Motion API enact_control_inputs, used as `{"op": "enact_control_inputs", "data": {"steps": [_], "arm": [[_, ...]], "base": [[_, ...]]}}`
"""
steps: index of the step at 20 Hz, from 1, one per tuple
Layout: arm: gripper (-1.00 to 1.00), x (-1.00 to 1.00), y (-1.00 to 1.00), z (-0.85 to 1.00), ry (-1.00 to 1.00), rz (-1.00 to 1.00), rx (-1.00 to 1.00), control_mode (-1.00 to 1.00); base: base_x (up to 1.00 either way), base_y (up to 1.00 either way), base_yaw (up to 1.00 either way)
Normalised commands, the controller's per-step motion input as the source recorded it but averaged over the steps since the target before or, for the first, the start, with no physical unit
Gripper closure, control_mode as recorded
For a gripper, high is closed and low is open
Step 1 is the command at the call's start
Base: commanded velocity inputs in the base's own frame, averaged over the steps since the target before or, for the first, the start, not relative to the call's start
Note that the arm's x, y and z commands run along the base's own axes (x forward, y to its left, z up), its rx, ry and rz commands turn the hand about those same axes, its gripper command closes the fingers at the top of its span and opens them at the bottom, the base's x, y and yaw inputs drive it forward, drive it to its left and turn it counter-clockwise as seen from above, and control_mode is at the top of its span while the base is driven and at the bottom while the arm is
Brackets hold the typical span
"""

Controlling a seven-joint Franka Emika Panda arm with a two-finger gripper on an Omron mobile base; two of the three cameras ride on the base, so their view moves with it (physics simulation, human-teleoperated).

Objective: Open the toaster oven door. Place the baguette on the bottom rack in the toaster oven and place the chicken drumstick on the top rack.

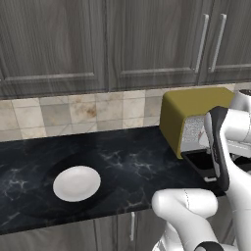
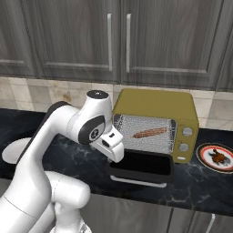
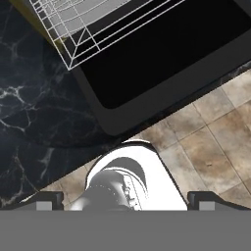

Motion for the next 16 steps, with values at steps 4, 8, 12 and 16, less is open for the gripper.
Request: {"op": "enact_control_inputs", "data": {"steps": [4, 8, 12, 16], "arm": [[-1.0, 0.0, 0.0, 0.0, 0.0, 0.0, 0.0, 1.0], [-1.0, 0.0, 0.0, 0.0, 0.0, 0.0, 0.0, 1.0], [-1.0, 0.0, 0.0, 0.0, 0.0, 0.0, 0.0, 1.0], [-1.0, 0.0, 0.0, 0.0, 0.0, 0.0, 0.0, 1.0]], "base": [[-0.42, -0.09, 0.0], [-0.47, -0.16, 0.0], [-0.16, -0.41, -0.03], [-0.08, -0.67, -0.09]]}}
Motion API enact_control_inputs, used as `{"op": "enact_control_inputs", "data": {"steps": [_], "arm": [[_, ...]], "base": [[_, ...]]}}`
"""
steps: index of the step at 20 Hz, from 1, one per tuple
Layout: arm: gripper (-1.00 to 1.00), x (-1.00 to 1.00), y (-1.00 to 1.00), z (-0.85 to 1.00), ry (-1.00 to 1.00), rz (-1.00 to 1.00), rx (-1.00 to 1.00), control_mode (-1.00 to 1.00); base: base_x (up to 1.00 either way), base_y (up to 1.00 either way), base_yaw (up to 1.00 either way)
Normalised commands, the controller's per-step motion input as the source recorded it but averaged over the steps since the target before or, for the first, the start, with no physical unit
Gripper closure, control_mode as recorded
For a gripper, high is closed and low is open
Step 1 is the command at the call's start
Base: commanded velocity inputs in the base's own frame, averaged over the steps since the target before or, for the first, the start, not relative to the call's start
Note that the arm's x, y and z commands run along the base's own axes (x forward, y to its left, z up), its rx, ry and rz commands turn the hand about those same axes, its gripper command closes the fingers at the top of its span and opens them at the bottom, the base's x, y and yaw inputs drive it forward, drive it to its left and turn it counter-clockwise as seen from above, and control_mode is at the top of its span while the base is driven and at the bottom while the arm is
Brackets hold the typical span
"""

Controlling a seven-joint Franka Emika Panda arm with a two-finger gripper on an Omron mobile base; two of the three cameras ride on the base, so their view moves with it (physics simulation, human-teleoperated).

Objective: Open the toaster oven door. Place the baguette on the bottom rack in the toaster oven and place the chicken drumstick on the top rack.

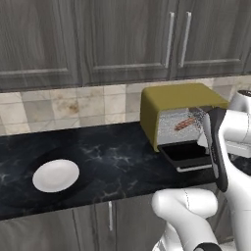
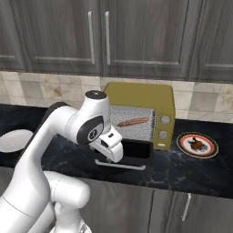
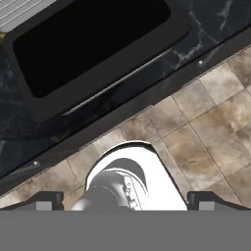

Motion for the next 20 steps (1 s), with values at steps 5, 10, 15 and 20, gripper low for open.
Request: {"op": "enact_control_inputs", "data": {"steps": [5, 10, 15, 20], "arm": [[-1.0, 0.0, 0.0, 0.0, 0.0, 0.0, 0.0, 1.0], [-1.0, 0.0, 0.0, 0.0, 0.0, 0.0, 0.0, 1.0], [-1.0, 0.0, 0.0, 0.0, 0.0, 0.0, 0.0, 1.0], [-1.0, 0.0, 0.0, 0.0, 0.0, 0.0, 0.0, 1.0]], "base": [[-0.02, -0.76, -0.13], [0.01, -0.75, -0.12], [0.15, -0.64, -0.11], [0.3, -0.34, -0.02]]}}
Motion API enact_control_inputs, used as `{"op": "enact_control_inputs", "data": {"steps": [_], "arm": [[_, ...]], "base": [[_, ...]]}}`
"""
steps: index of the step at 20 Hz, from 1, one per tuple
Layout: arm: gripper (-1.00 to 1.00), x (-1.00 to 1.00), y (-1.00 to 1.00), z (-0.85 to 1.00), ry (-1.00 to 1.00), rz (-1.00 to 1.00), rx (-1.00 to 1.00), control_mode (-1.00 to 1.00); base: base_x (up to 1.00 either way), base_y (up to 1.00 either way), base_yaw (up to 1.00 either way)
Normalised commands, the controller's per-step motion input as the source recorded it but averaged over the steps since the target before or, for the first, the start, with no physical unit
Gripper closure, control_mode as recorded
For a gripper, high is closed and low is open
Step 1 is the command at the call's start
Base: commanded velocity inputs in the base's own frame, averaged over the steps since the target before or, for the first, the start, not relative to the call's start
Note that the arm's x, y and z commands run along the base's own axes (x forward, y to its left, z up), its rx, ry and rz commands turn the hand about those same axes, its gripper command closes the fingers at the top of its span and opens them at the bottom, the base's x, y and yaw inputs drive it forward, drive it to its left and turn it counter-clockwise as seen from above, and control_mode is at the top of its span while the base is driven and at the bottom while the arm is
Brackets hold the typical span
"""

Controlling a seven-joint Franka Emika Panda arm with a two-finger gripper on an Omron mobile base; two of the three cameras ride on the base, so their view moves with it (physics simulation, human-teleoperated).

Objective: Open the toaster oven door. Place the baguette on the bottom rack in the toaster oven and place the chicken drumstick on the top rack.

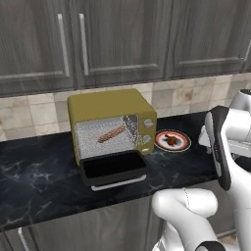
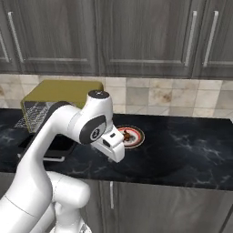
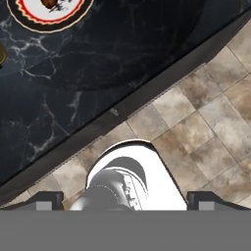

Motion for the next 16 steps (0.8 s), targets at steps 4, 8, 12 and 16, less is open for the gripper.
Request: {"op": "enact_control_inputs", "data": {"steps": [4, 8, 12, 16], "arm": [[-1.0, 0.0, 0.0, 0.0, 0.0, 0.0, 0.0, 1.0], [-1.0, 0.0, 0.0, 0.0, 0.0, 0.0, 0.0, 1.0], [-1.0, 0.0, 0.0, 0.0, 0.0, 0.0, 0.0, 1.0], [-1.0, 0.0, 0.0, 0.0, 0.0, 0.0, 0.0, 1.0]], "base": [[0.3, -0.38, 0.07], [0.41, -0.37, 0.17], [0.43, -0.28, 0.17], [0.41, -0.13, 0.09]]}}
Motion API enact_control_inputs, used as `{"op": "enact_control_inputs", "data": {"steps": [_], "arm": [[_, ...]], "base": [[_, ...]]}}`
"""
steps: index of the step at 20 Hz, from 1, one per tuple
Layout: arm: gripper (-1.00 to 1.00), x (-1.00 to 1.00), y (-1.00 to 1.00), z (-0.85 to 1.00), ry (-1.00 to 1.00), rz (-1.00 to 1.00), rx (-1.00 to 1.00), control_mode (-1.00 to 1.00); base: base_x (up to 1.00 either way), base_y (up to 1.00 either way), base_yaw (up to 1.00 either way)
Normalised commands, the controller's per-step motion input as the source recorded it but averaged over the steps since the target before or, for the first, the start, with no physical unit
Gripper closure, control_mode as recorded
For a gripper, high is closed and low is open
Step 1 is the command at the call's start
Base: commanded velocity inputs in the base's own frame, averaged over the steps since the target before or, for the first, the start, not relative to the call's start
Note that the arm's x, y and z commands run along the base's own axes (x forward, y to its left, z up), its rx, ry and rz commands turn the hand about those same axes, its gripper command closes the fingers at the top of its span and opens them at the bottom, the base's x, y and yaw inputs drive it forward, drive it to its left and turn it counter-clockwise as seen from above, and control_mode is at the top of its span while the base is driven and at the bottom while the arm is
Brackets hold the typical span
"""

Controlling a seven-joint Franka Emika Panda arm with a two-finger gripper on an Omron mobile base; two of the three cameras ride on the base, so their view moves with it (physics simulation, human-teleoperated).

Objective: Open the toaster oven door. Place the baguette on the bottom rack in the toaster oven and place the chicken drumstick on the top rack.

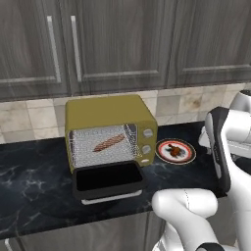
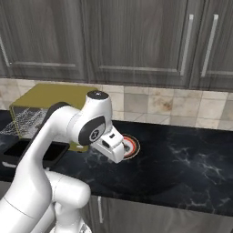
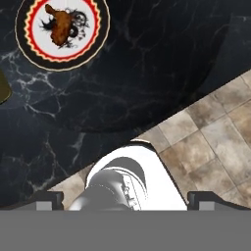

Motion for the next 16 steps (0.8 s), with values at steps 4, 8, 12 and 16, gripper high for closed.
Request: {"op": "enact_control_inputs", "data": {"steps": [4, 8, 12, 16], "arm": [[-1.0, 0.0, 0.0, 0.0, 0.0, 0.0, 0.0, 1.0], [-1.0, 0.0, 0.0, 0.0, 0.0, 0.0, 0.0, 1.0], [-1.0, 0.0, 0.0, 0.0, 0.0, 0.0, 0.0, 1.0], [-1.0, 0.0, 0.0, 0.0, 0.0, 0.0, 0.0, 1.0]], "base": [[0.19, -0.04, 0.01], [0.0, 0.0, 0.0], [0.0, 0.0, 0.0], [0.0, 0.0, 0.0]]}}
